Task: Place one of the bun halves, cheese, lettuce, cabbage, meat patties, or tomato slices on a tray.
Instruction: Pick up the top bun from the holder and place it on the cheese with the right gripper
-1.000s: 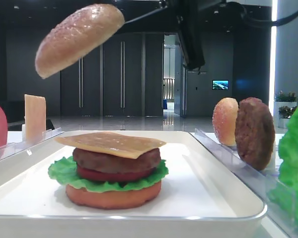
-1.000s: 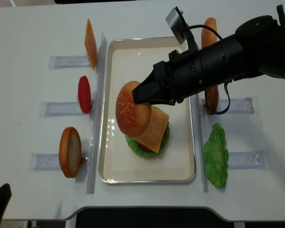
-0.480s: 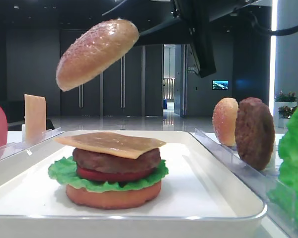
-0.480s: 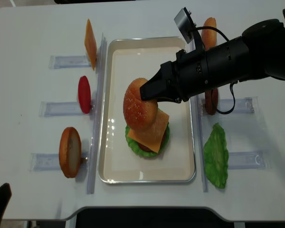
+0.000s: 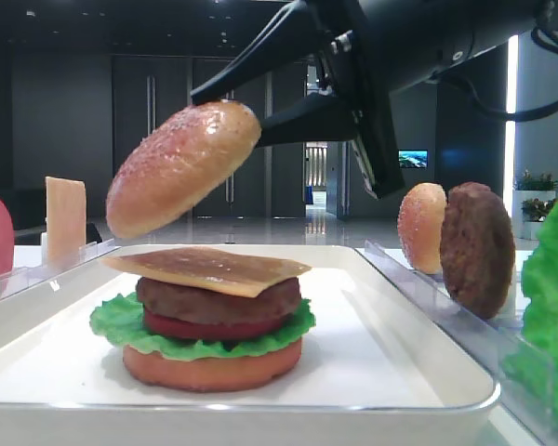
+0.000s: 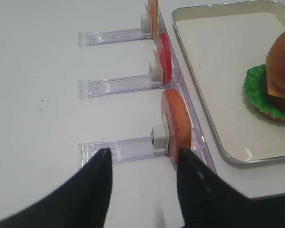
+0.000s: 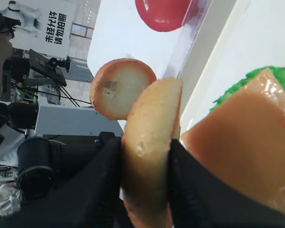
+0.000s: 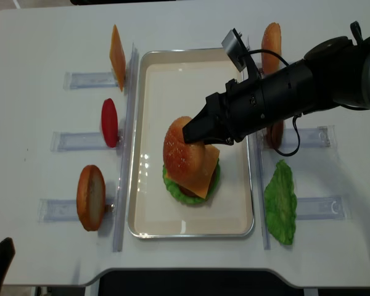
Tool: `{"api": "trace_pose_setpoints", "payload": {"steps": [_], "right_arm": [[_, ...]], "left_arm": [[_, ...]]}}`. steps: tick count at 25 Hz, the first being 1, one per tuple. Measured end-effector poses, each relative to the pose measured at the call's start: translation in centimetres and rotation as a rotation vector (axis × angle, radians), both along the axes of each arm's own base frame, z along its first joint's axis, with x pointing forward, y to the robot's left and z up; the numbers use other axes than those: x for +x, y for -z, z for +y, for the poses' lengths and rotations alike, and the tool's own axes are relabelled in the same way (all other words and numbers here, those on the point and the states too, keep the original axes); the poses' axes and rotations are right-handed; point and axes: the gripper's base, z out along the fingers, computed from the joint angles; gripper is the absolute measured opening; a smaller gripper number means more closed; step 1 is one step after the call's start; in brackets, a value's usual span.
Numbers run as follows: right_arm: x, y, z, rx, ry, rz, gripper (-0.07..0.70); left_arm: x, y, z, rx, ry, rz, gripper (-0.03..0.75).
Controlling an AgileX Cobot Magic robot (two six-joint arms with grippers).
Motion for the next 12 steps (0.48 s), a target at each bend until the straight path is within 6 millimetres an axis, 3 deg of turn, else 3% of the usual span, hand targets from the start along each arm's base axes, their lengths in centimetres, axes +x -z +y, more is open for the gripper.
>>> {"api": "trace_pose_setpoints", "payload": {"steps": [12], "right_arm": [[0.30, 0.24, -0.57, -0.008, -0.007, -0.012, 0.213]], "left_arm": [[0.00, 0.00, 0.00, -0.001, 0.000, 0.000, 0.345]]}}
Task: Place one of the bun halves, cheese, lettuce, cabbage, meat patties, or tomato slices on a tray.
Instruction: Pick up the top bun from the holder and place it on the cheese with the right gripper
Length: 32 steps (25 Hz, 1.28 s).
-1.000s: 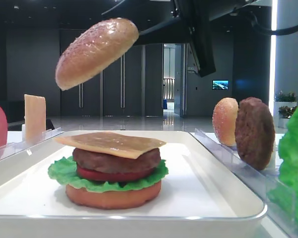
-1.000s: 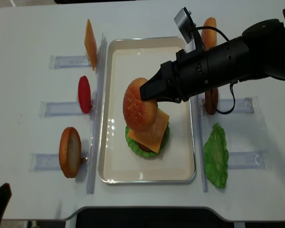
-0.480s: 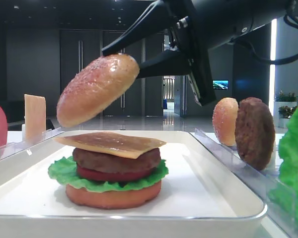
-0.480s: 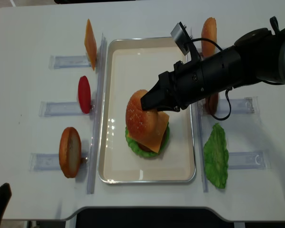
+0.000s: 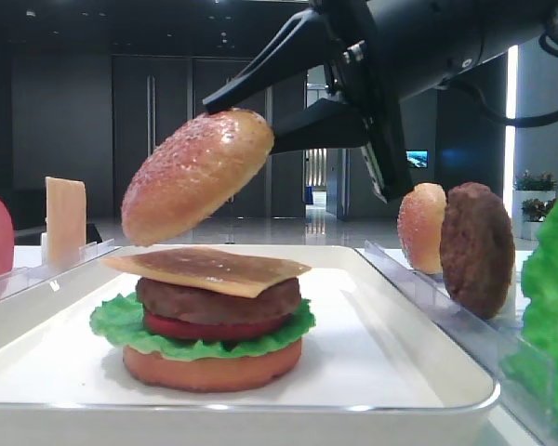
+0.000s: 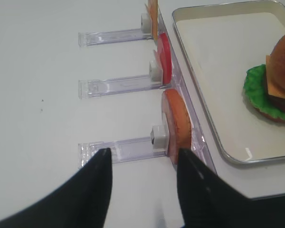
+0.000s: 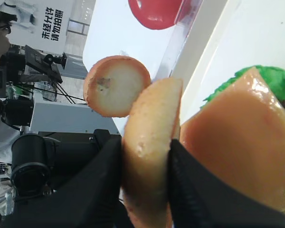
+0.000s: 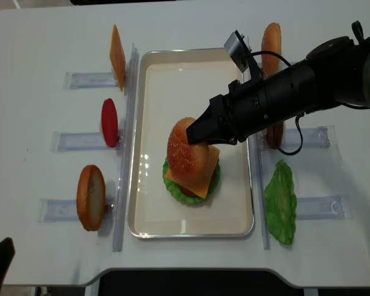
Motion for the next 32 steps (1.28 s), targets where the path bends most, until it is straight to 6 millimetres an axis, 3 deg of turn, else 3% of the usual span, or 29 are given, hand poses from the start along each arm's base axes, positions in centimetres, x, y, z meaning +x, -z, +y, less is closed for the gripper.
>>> {"api": "trace_pose_setpoints", "payload": {"steps": [6, 24, 32], "right_arm": [[0.2, 1.4, 0.1, -0.007, -0.006, 0.043, 0.213], [0.3, 1.4, 0.1, -0.010, 0.003, 0.048, 0.216], [0.5, 1.7, 0.0, -0.039, 0.027, 0.032, 0.314]], "left_arm": [[0.0, 0.0, 0.0, 0.000, 0.000, 0.000, 0.345], [0.0, 0.0, 0.0, 0.000, 0.000, 0.000, 0.345], [0.0, 0.0, 0.0, 0.000, 0.000, 0.000, 0.345]]}}
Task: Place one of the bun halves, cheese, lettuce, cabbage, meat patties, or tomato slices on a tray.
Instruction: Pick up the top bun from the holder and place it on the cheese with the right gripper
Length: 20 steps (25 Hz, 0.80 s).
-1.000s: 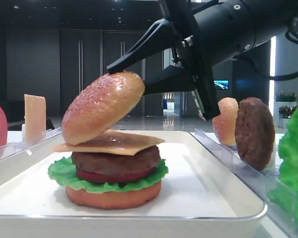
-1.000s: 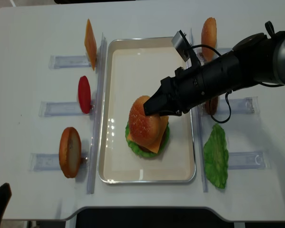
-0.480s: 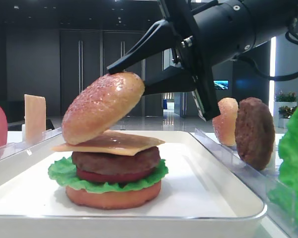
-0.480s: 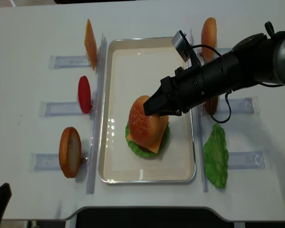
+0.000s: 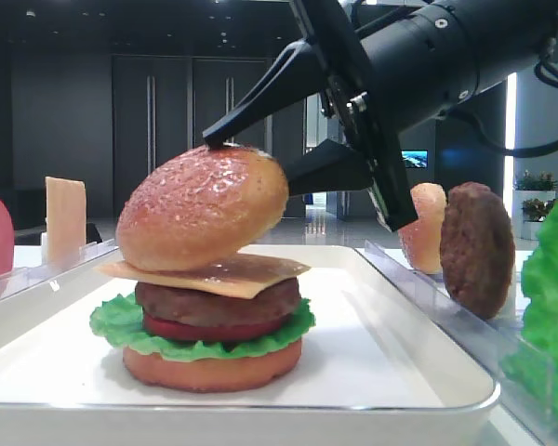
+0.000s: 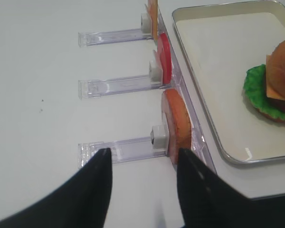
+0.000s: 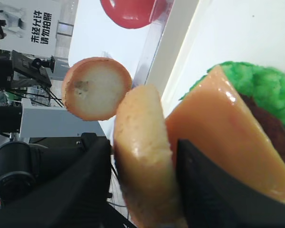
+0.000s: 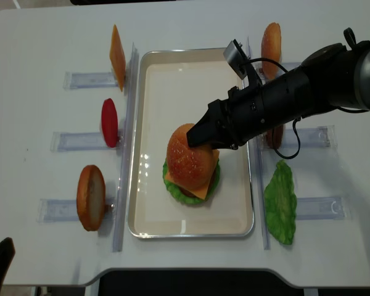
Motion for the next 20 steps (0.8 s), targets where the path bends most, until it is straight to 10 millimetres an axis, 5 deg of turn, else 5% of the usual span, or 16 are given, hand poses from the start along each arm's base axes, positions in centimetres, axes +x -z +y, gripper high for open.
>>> {"api": "trace_pose_setpoints", "payload": {"steps": [10, 20], "right_arm": [[0.1, 0.4, -0.2, -0.052, 0.015, 0.016, 0.477], [-0.1, -1.1, -1.0, -0.155, 0.061, -0.043, 0.490]], "left_arm": [[0.0, 0.0, 0.0, 0.000, 0.000, 0.000, 0.345], [0.0, 0.0, 0.0, 0.000, 0.000, 0.000, 0.345]]}}
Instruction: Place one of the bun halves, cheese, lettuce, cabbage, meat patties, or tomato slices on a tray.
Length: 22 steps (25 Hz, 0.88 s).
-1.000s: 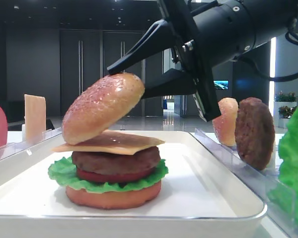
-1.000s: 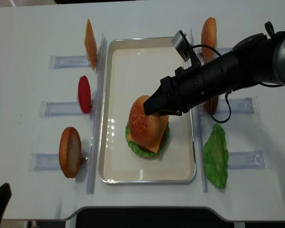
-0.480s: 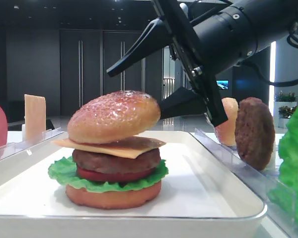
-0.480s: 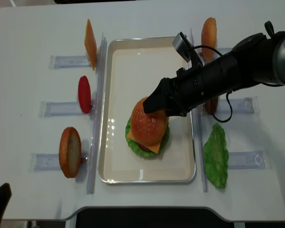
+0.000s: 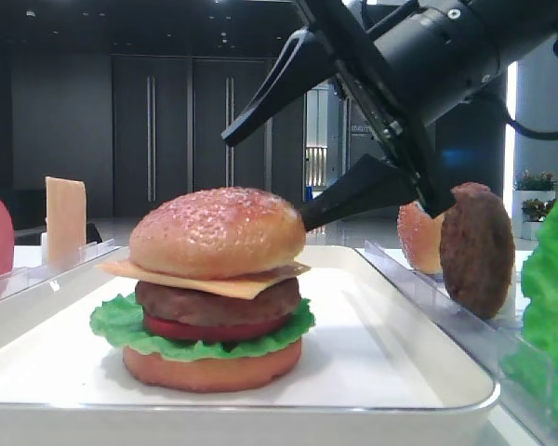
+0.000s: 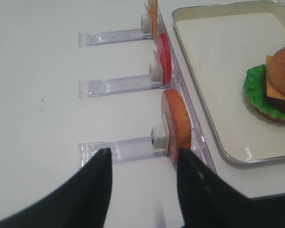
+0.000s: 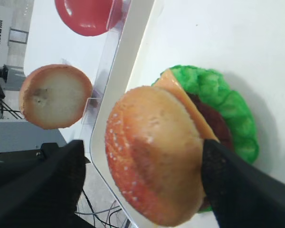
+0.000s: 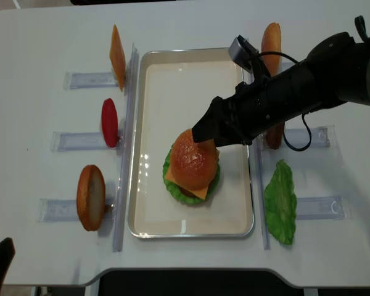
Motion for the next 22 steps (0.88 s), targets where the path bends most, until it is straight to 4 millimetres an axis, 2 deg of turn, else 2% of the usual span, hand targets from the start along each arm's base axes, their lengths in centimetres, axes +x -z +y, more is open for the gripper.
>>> {"api": "trace_pose_setpoints", "payload": {"steps": [9, 22], "right_arm": [[-0.7, -3.5, -1.2, -0.073, 0.050, -0.101, 0.490], [-2.6, -7.0, -4.9, -0.396, 0.166, -0.159, 0.490]], "left_arm": [[0.0, 0.0, 0.0, 0.000, 0.000, -0.001, 0.345], [0.0, 0.0, 0.0, 0.000, 0.000, -0.001, 0.345]]}}
